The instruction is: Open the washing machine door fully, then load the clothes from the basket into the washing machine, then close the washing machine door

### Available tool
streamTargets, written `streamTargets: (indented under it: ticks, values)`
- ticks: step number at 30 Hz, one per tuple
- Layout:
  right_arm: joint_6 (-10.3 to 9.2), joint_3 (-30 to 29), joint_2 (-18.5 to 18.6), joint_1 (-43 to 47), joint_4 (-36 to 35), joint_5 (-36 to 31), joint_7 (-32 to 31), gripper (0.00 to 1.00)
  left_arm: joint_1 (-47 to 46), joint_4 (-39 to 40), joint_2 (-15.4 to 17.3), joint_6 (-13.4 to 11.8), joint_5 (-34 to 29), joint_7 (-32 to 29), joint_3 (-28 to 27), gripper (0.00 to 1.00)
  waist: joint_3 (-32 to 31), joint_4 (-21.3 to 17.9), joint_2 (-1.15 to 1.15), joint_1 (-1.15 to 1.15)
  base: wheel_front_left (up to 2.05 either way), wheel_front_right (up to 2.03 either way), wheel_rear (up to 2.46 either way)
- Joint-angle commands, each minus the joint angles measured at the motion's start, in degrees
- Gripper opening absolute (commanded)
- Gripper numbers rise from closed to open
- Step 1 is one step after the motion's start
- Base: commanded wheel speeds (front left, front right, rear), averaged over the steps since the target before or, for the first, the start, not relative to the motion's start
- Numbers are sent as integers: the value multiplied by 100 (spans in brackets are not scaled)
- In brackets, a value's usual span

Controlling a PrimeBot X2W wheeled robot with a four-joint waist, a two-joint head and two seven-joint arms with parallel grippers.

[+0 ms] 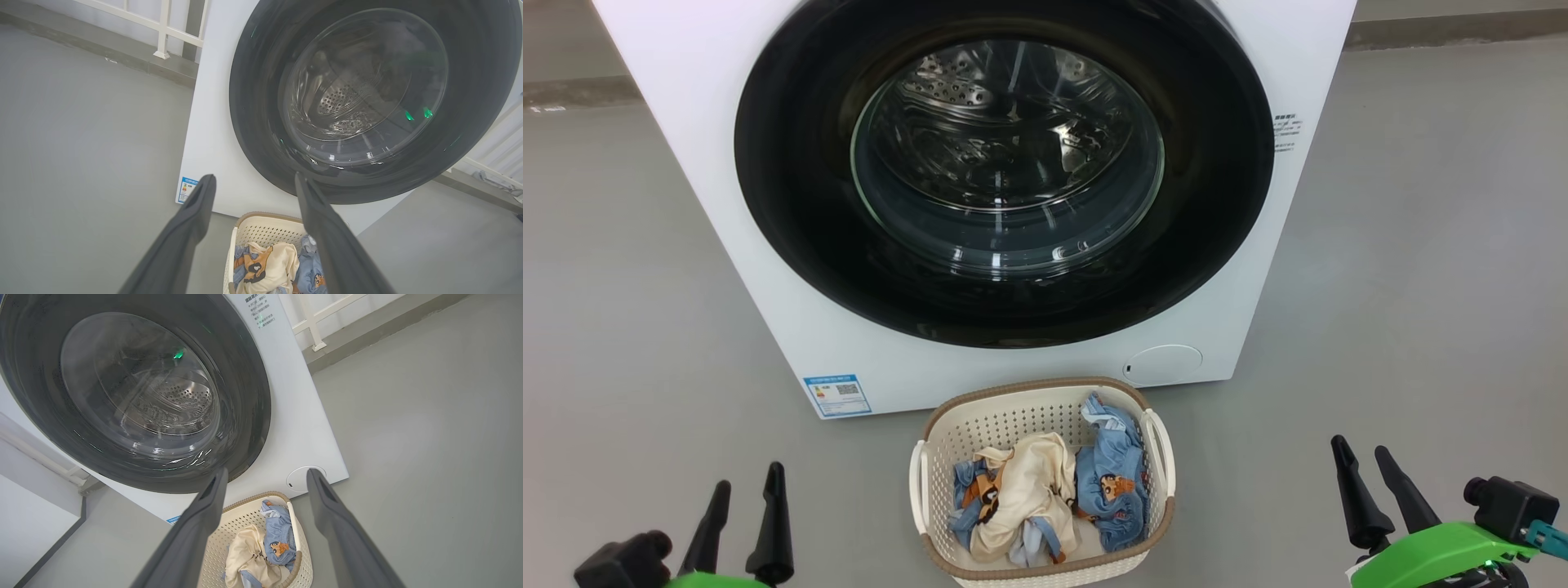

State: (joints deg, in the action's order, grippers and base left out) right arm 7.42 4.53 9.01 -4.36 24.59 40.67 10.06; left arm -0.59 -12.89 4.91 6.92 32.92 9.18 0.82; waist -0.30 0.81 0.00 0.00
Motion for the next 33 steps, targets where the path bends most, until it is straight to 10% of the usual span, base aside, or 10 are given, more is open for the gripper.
streamTargets:
  ticks: [1, 33]
  values:
    - [5, 142, 96, -243, -93, -227, 85, 100, -58, 136, 136, 39, -208, 92, -128, 100, -3, 3, 0, 0, 0, 0, 0]
    - [7, 268, 142, -326, 140, -2128, 494, 100, -32, 13, 223, 57, -2016, 582, -113, 100, 13, -21, 0, 0, 0, 0, 0]
